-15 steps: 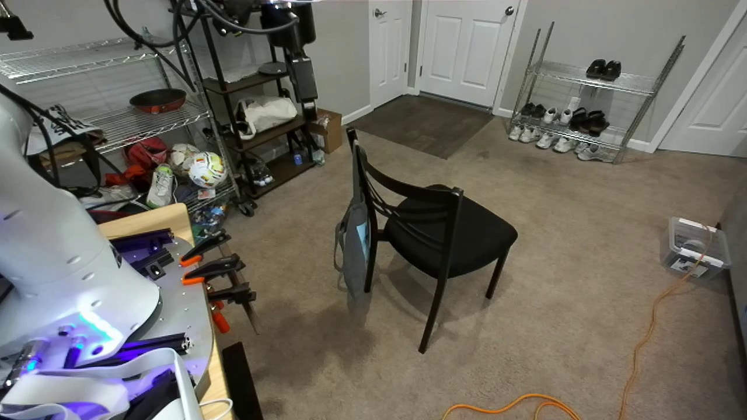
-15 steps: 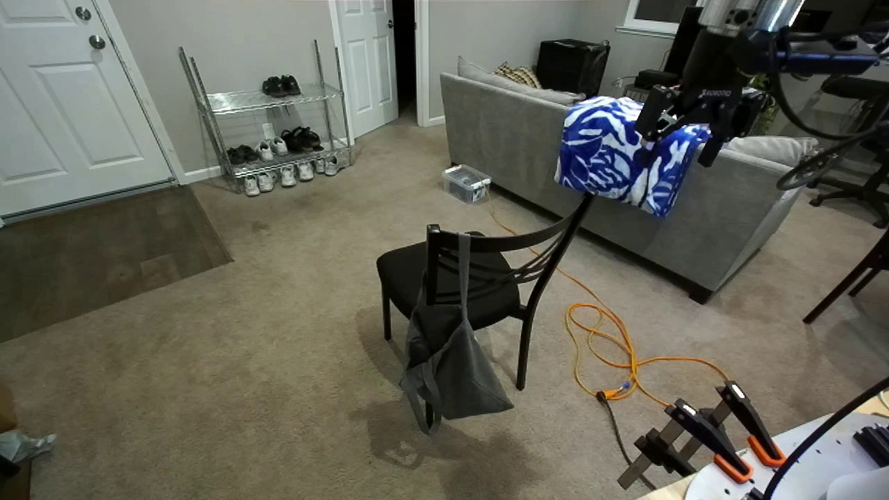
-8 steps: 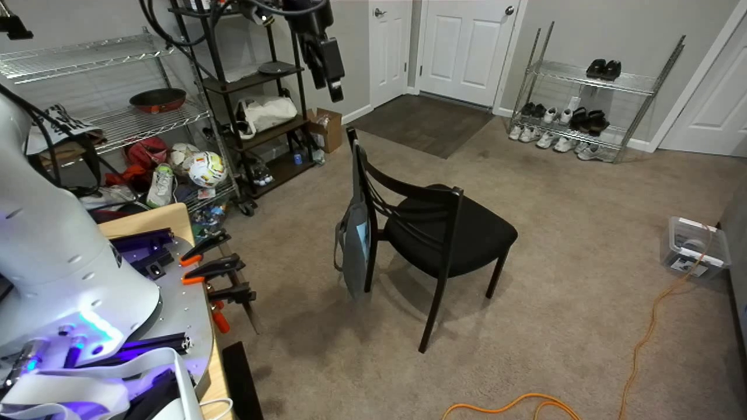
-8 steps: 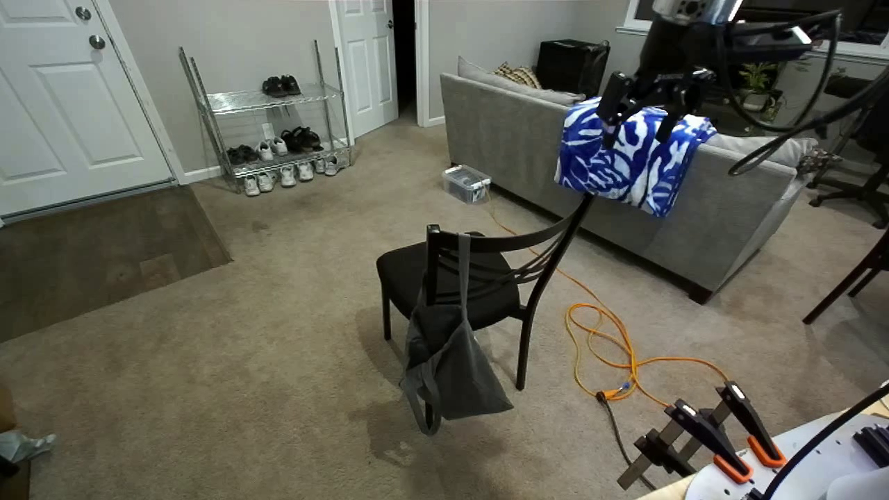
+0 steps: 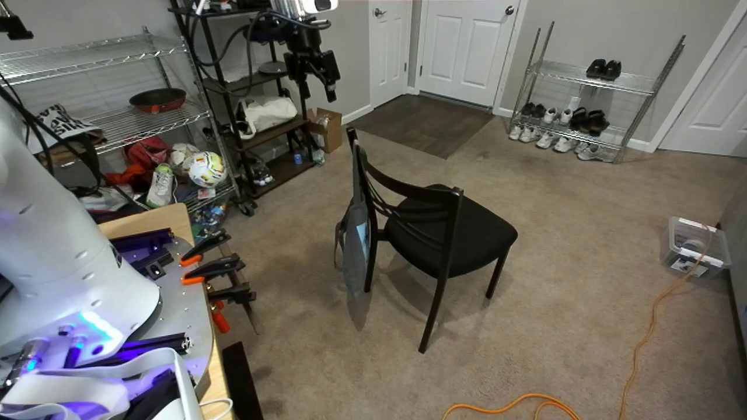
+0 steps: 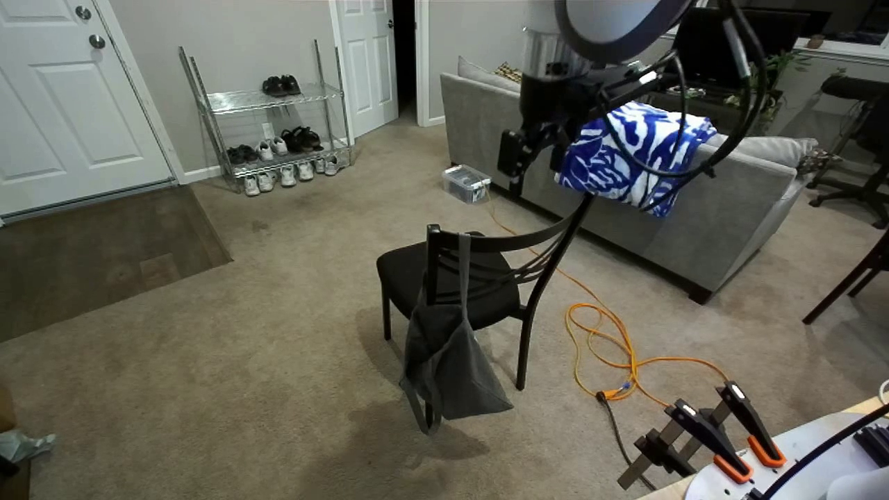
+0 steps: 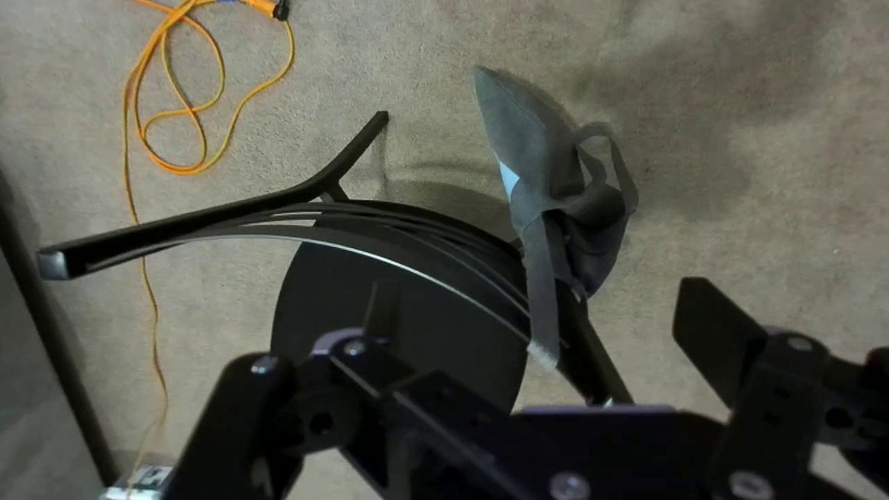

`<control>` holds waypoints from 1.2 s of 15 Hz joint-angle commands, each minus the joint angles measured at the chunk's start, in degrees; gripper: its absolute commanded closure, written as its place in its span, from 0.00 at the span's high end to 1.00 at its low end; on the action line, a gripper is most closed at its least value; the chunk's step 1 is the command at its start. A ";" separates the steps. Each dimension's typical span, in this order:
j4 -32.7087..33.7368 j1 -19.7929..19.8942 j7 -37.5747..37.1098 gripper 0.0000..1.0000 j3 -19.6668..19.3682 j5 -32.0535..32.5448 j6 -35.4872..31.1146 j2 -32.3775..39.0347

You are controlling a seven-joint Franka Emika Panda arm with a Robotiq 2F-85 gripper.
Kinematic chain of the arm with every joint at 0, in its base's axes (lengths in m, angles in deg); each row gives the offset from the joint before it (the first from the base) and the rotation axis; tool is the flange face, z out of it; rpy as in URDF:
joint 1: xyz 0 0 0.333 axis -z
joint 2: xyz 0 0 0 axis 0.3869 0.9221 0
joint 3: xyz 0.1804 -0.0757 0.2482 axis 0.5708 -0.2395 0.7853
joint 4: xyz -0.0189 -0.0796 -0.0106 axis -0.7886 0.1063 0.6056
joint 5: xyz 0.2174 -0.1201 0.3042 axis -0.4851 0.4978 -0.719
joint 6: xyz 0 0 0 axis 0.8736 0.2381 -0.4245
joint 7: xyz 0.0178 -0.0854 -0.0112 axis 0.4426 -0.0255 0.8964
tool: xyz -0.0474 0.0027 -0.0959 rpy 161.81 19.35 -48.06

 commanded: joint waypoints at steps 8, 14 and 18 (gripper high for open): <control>11.92 -4.96 10.33 1.00 -5.32 16.05 2.09 19.74; 11.52 -4.70 24.35 1.00 -6.18 21.00 -1.58 21.75; 9.33 -4.37 28.11 1.00 -6.21 28.19 -6.81 20.10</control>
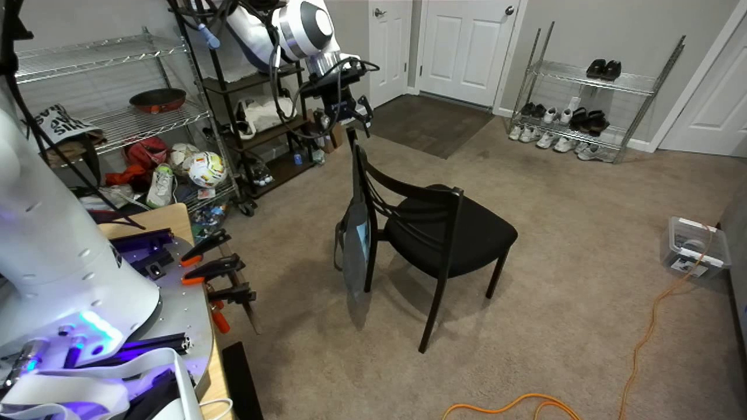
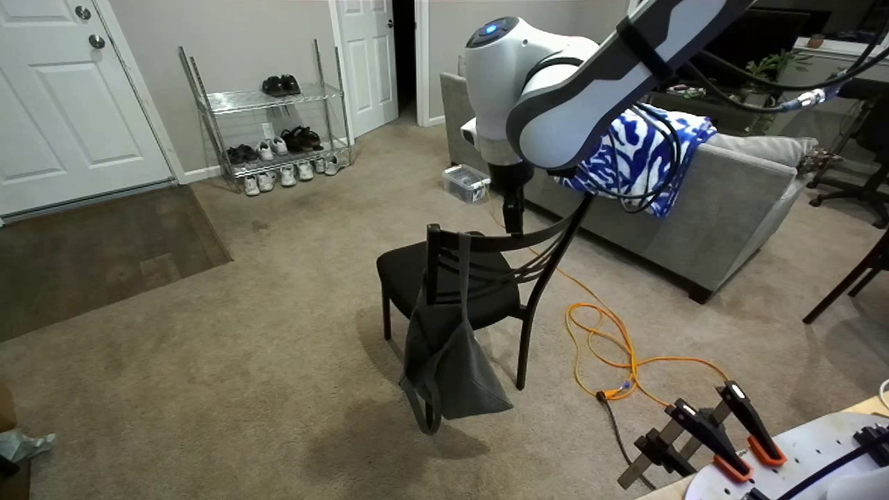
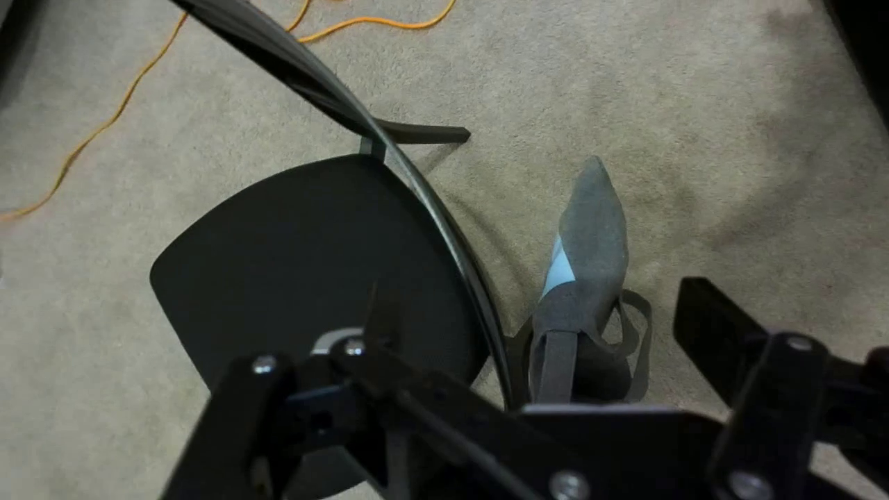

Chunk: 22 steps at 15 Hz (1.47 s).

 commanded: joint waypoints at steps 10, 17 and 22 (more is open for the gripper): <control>-2.55 0.17 0.98 1.00 -0.19 0.90 -7.34 -2.06; 5.62 -1.32 7.43 1.00 1.02 4.05 -13.16 5.89; 13.21 -2.67 15.83 1.00 2.88 2.50 -15.07 13.99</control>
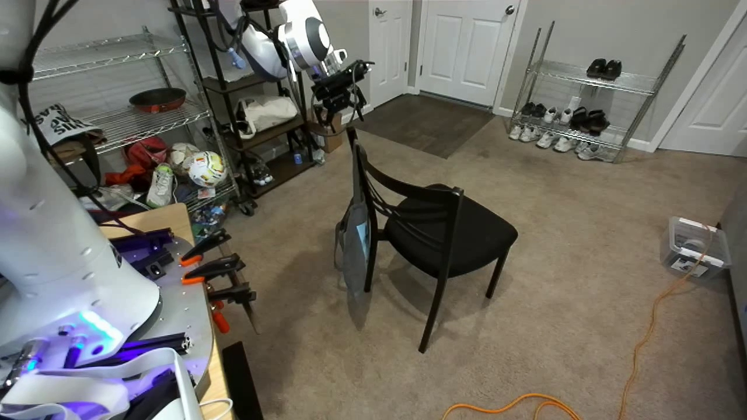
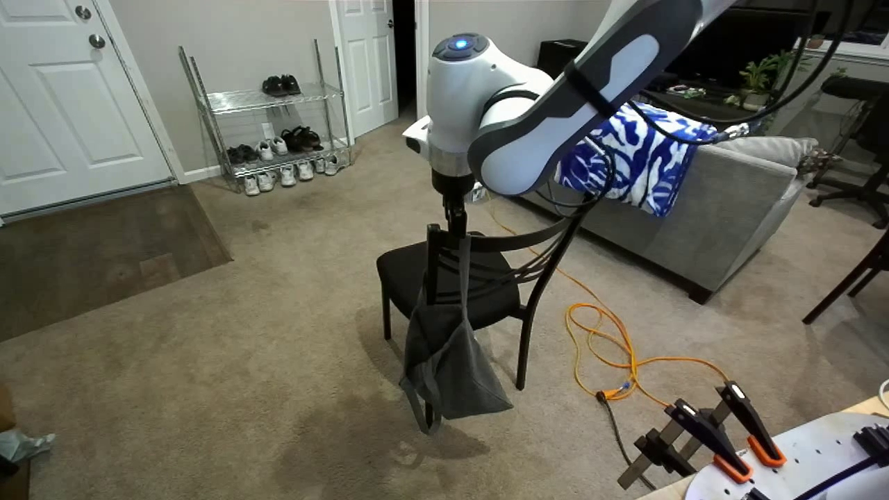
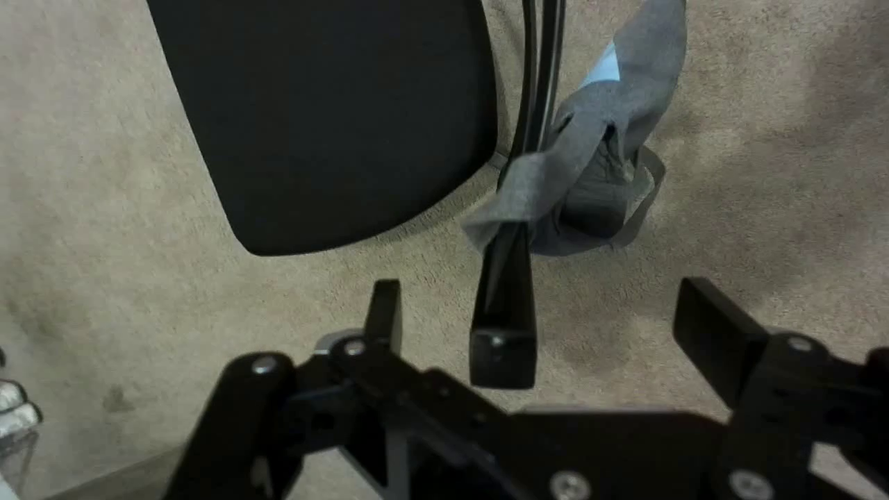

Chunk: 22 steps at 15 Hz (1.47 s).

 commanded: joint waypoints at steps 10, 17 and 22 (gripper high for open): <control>7.64 0.71 11.76 1.00 1.15 -1.61 6.77 6.73; 7.75 0.22 11.97 1.00 0.59 -2.41 10.58 6.71; 6.68 0.84 11.96 1.00 0.35 -2.48 10.69 5.72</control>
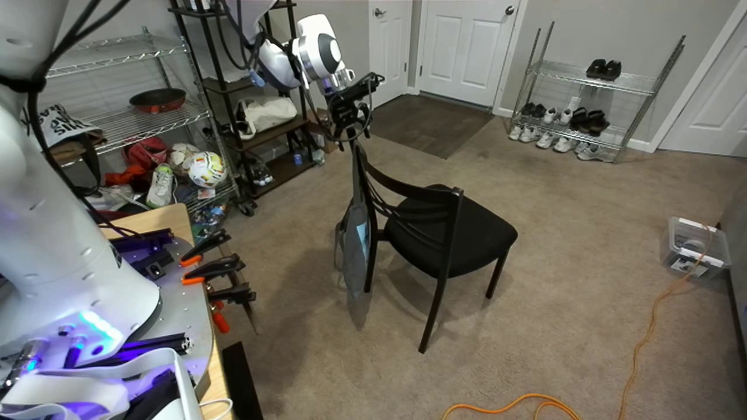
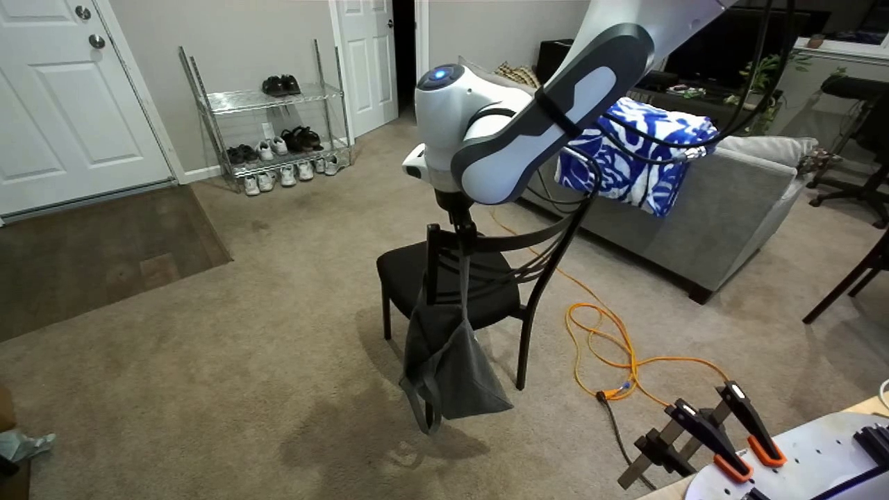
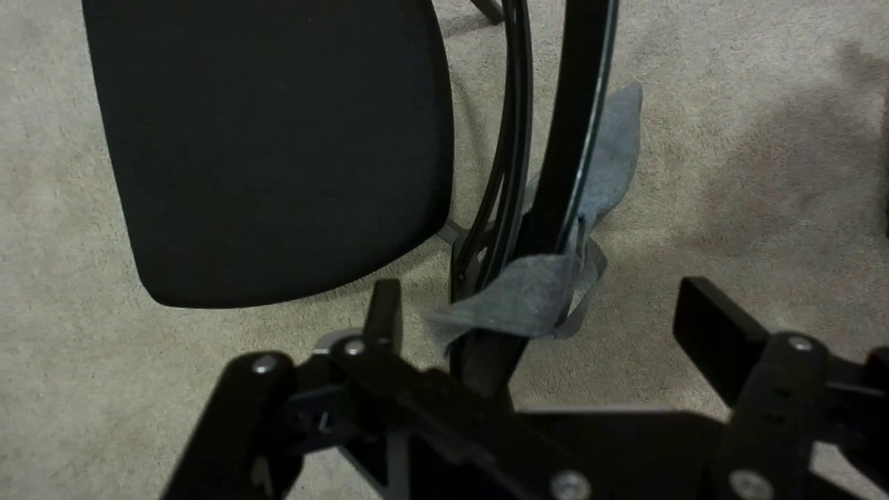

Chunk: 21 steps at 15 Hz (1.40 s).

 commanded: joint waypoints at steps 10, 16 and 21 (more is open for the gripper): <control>-1.74 0.68 1.08 0.45 1.20 -0.58 -2.15 -1.88; -4.26 -0.10 -1.82 0.08 0.08 0.77 -3.14 -6.01; -3.53 -0.02 -0.71 0.36 0.40 -0.09 -1.49 -6.43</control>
